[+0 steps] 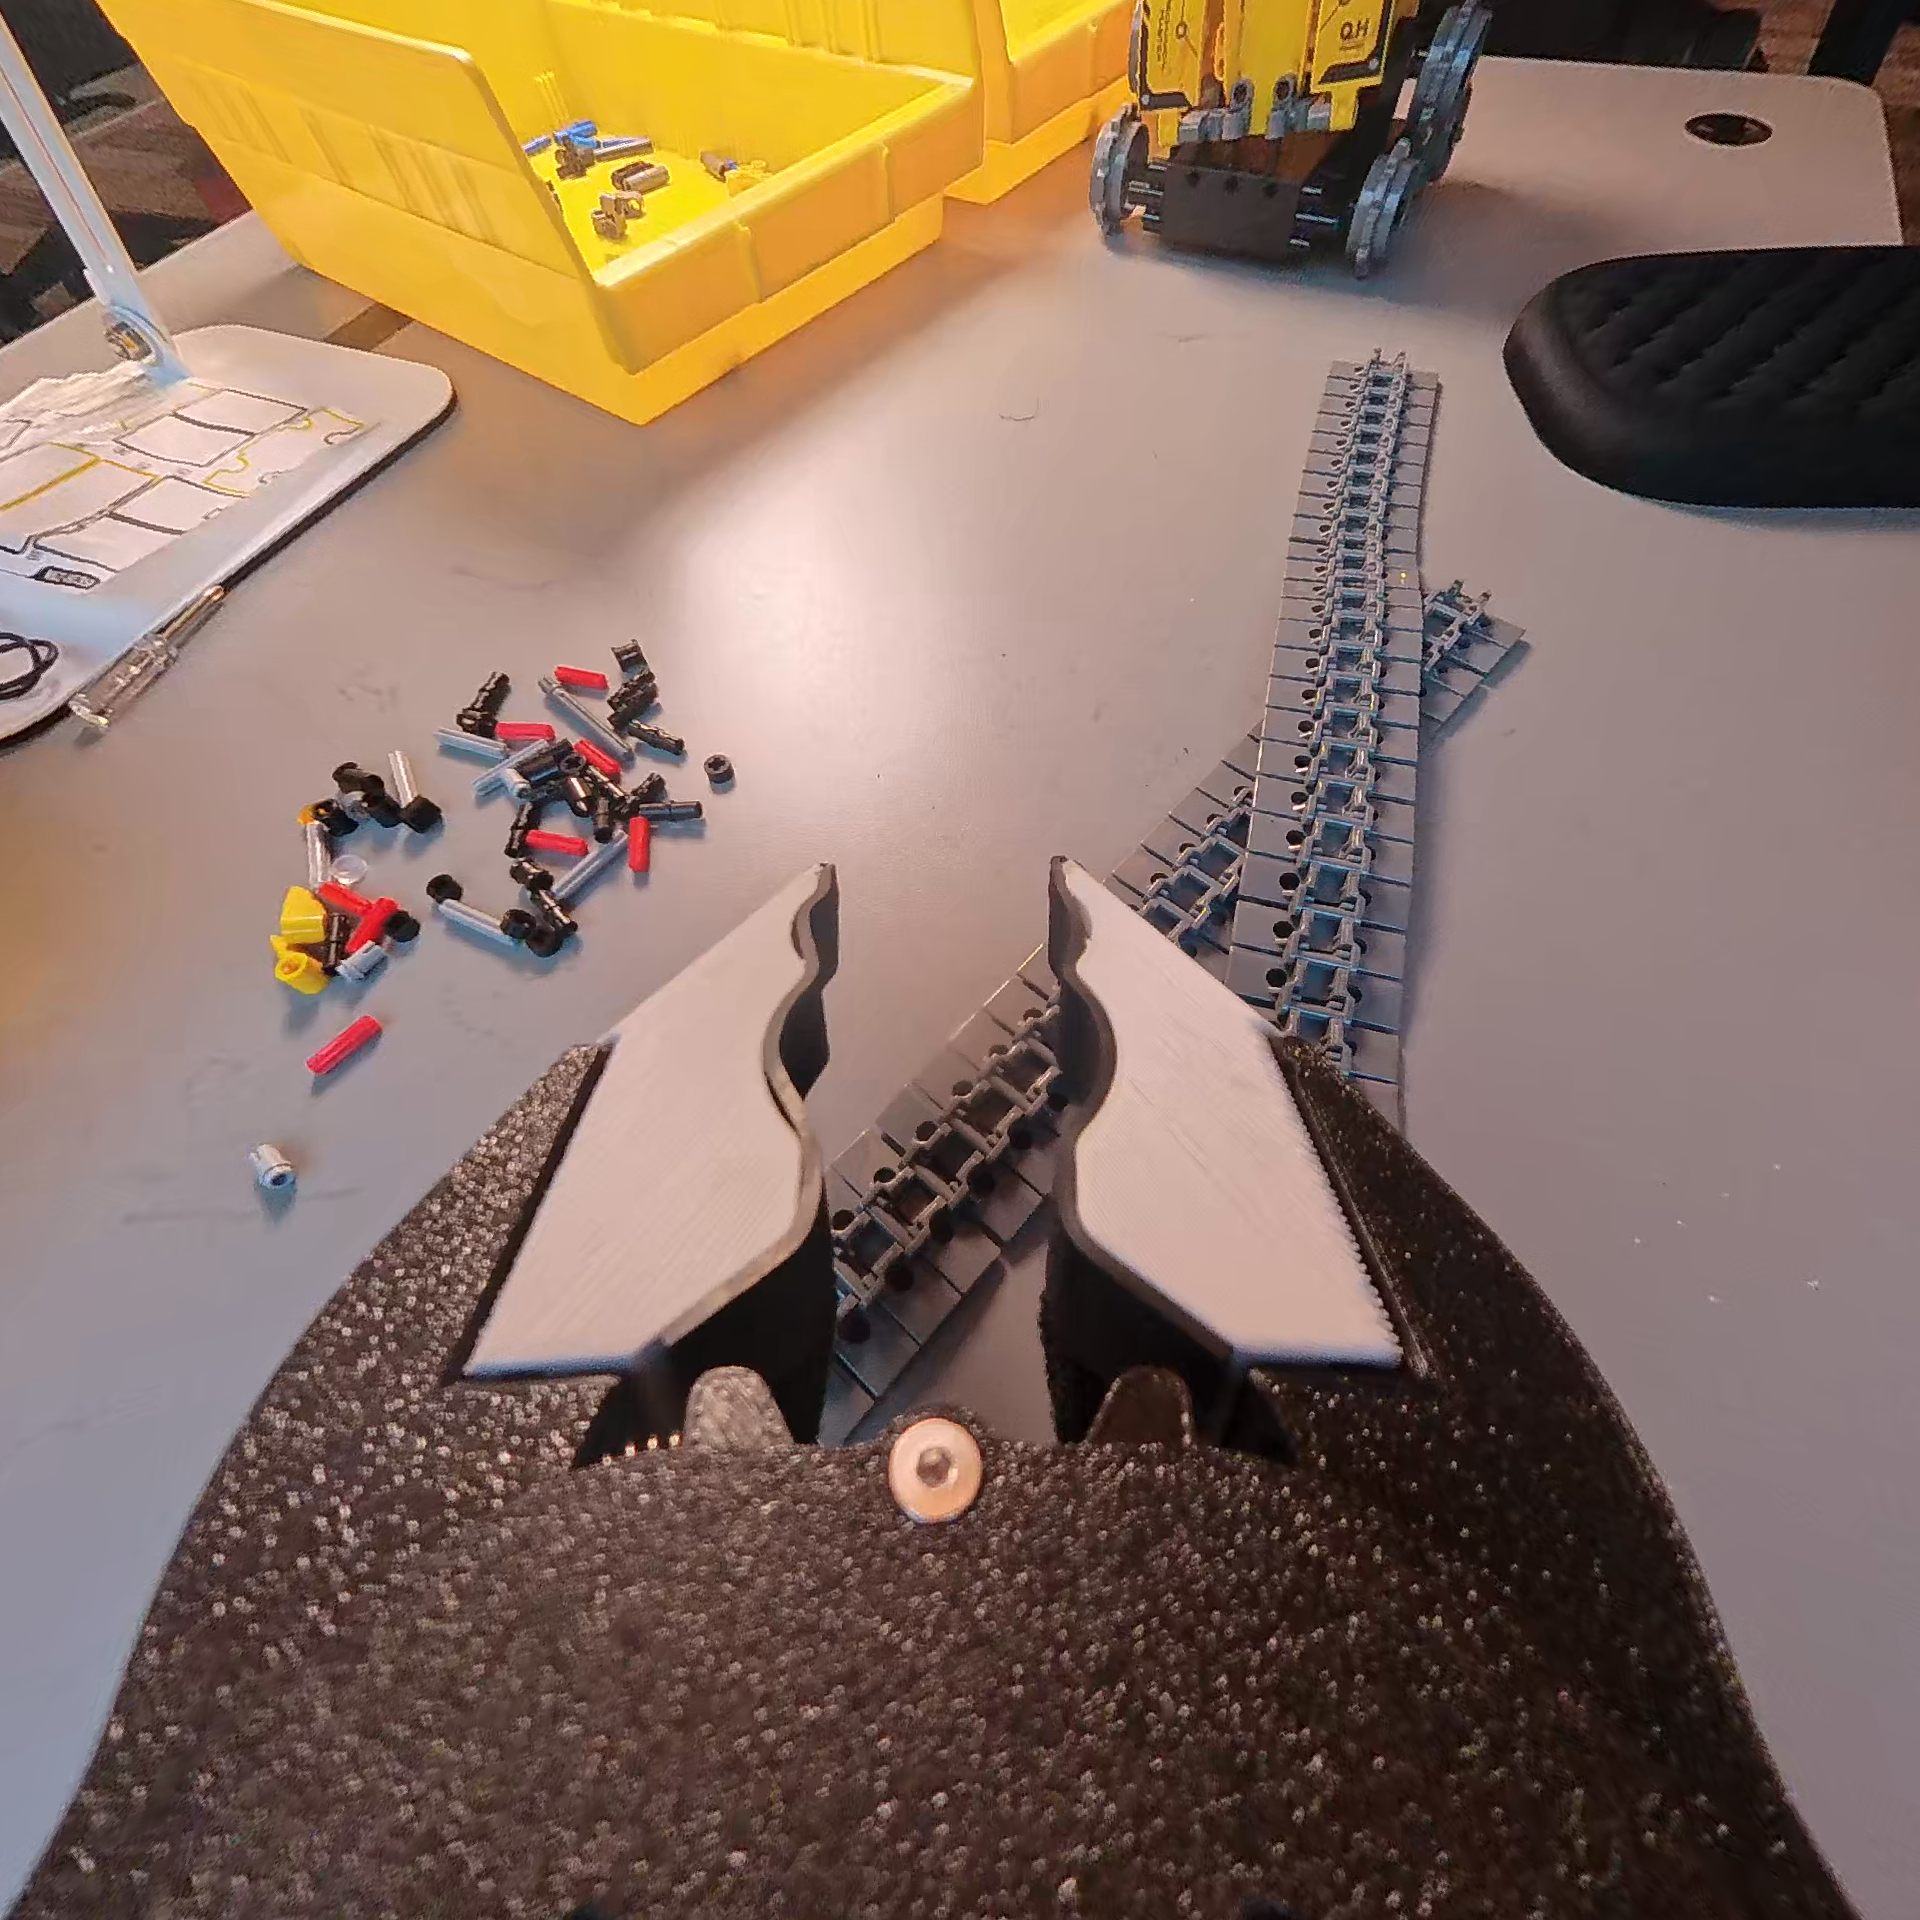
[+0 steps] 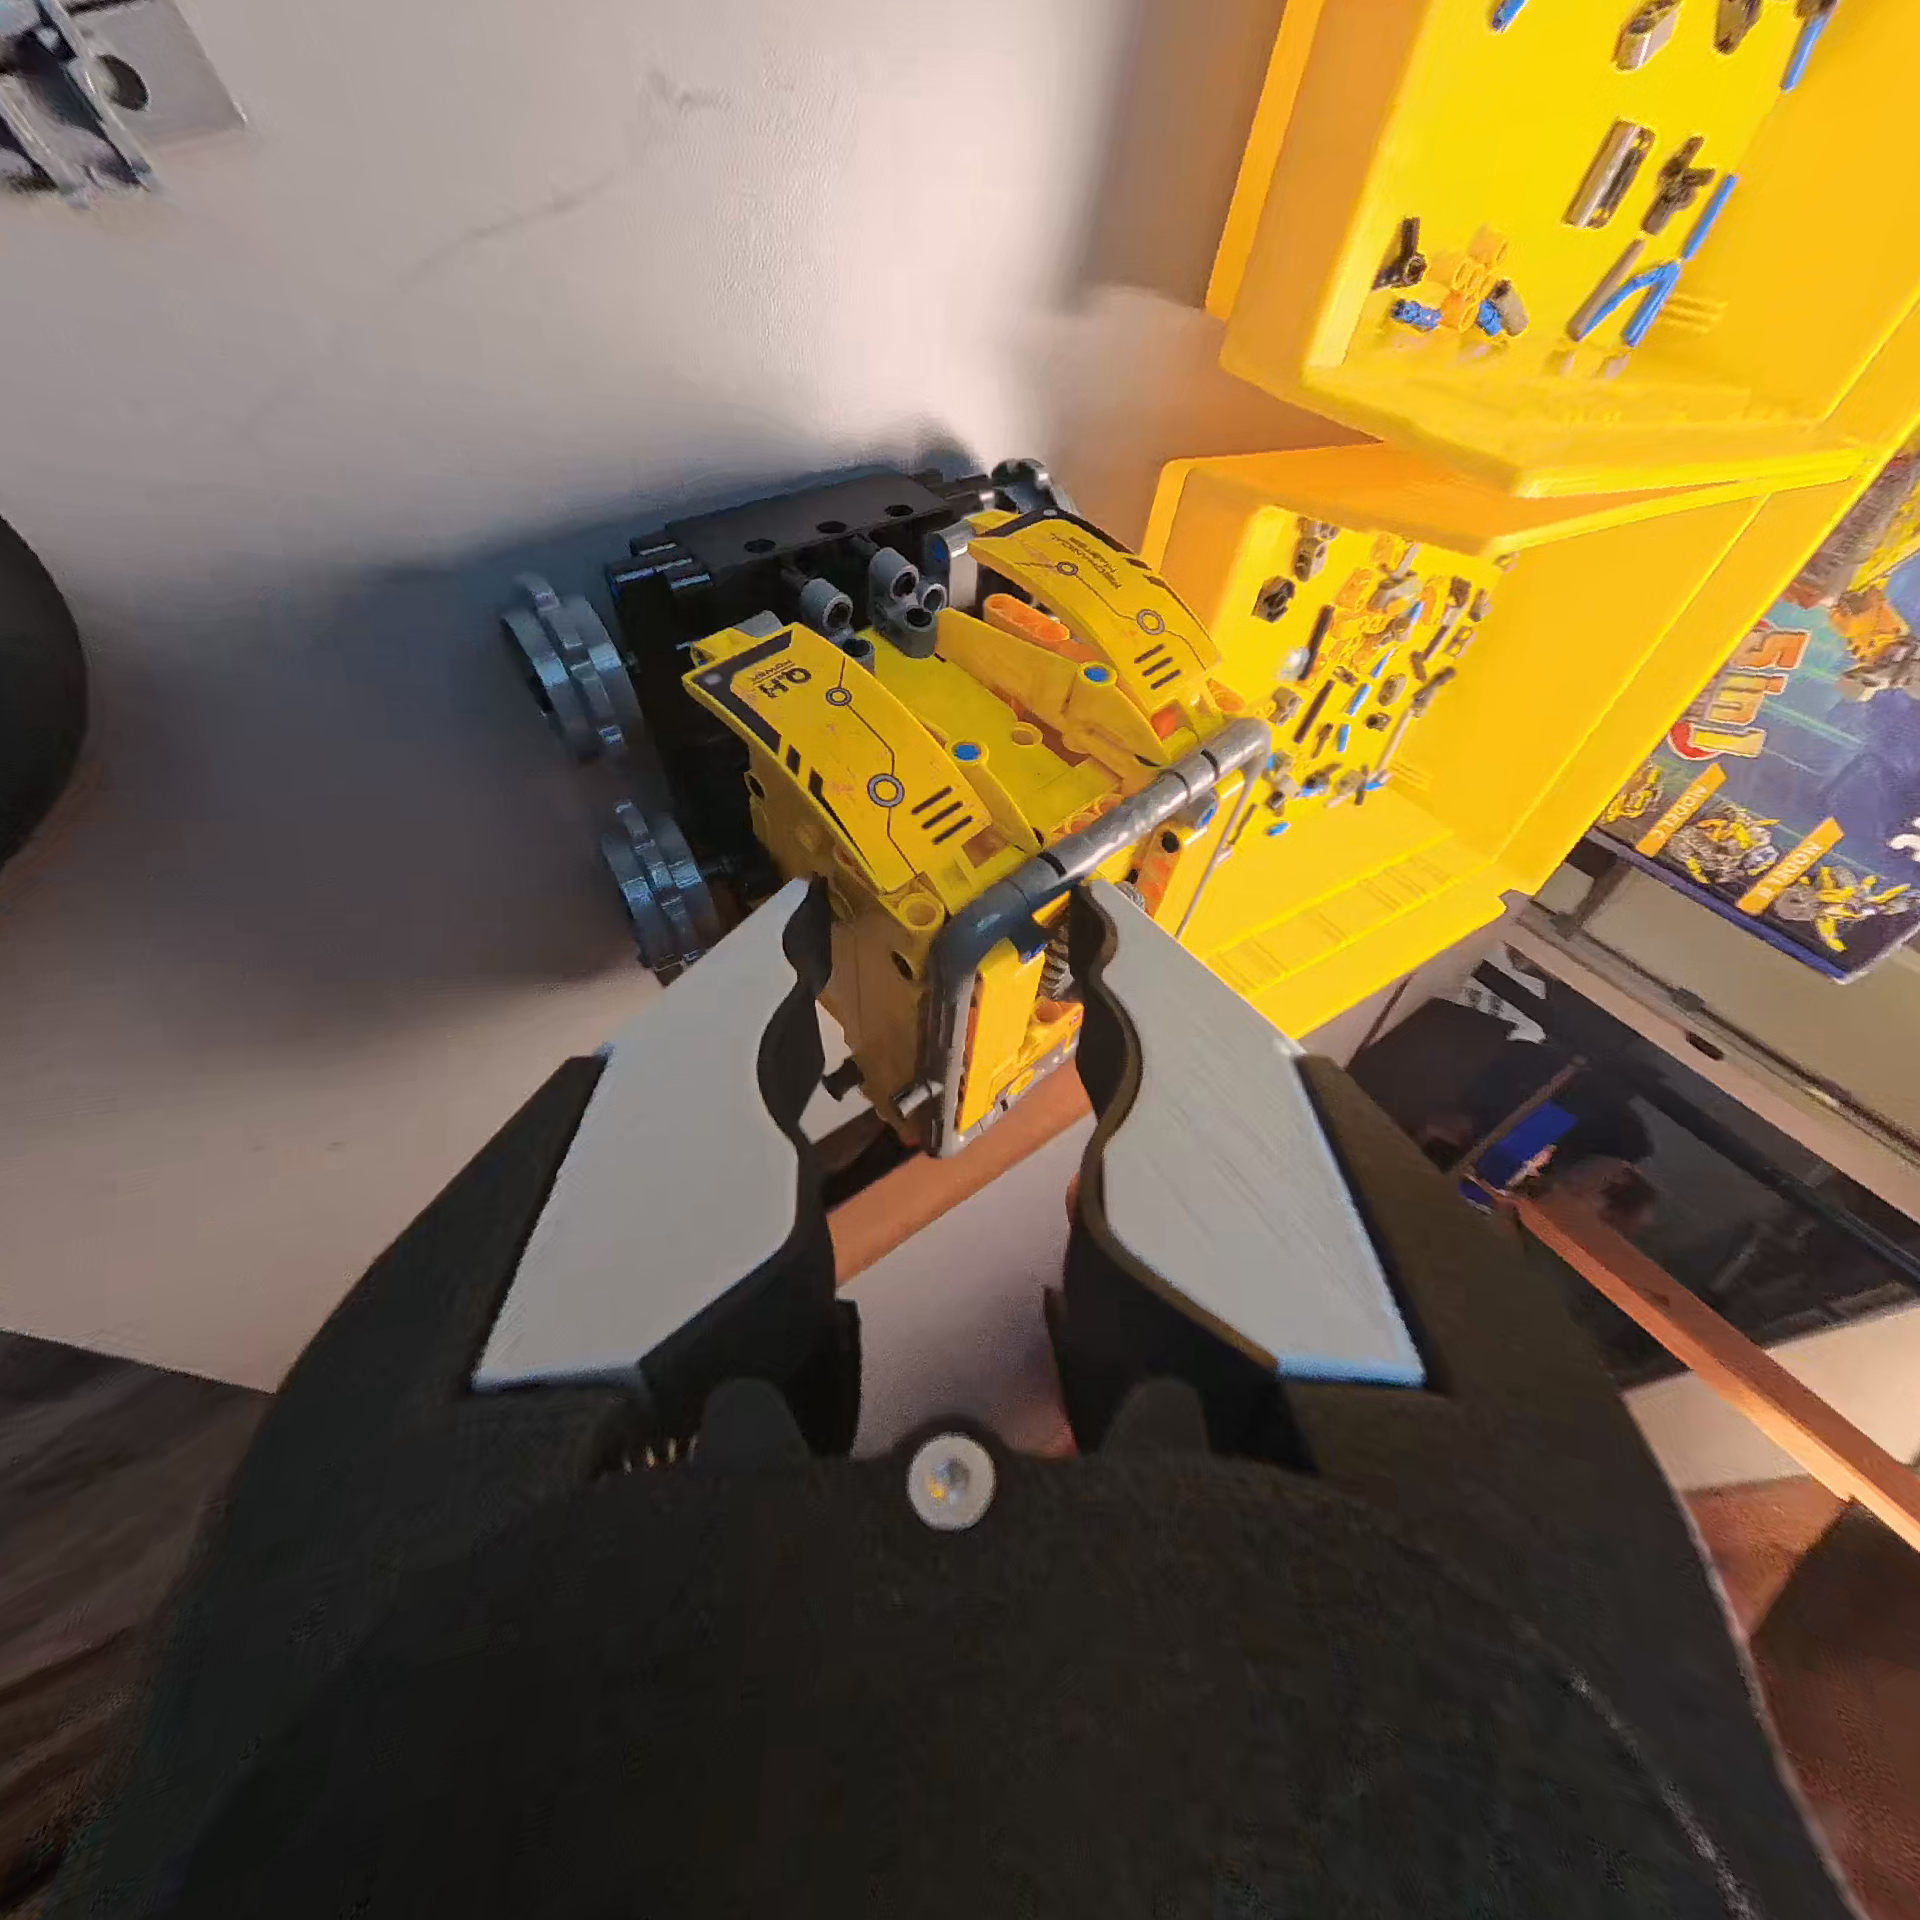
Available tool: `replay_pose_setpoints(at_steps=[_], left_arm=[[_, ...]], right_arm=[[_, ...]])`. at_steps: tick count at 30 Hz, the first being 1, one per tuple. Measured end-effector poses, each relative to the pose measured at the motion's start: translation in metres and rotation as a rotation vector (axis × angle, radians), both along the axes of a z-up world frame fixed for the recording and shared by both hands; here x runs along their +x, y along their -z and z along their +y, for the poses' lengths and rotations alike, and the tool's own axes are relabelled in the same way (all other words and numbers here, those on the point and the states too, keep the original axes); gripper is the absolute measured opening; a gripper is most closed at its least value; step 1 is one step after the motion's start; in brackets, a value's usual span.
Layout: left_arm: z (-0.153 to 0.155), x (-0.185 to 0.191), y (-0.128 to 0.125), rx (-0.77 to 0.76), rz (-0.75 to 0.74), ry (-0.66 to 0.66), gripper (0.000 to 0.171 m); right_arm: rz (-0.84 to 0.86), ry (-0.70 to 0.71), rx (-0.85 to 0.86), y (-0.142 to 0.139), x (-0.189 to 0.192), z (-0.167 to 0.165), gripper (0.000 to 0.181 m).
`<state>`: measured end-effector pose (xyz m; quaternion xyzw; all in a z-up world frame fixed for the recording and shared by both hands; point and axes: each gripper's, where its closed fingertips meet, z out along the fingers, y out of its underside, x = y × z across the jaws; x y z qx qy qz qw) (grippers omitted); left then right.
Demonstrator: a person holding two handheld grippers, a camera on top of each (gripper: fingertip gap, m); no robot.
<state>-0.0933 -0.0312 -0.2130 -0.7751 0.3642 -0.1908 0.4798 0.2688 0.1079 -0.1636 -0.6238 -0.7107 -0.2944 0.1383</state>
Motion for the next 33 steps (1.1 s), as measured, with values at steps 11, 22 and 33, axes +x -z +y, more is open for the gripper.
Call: replay_pose_setpoints(at_steps=[11,22,33], left_arm=[[0.000,0.002,-0.011,0.030,-0.054,0.008,0.047],[-0.001,-0.036,0.007,-0.107,0.112,0.004,0.057],[-0.028,-0.045,0.045,-0.289,0.288,0.129,0.050]], right_arm=[[0.815,-0.044,-0.232,-0.030,-0.091,-0.059,0.068],[0.812,-0.216,-0.662,0.083,-0.215,-0.136,0.053],[0.676,-0.335,-0.760,0.088,-0.228,-0.119,0.013]])
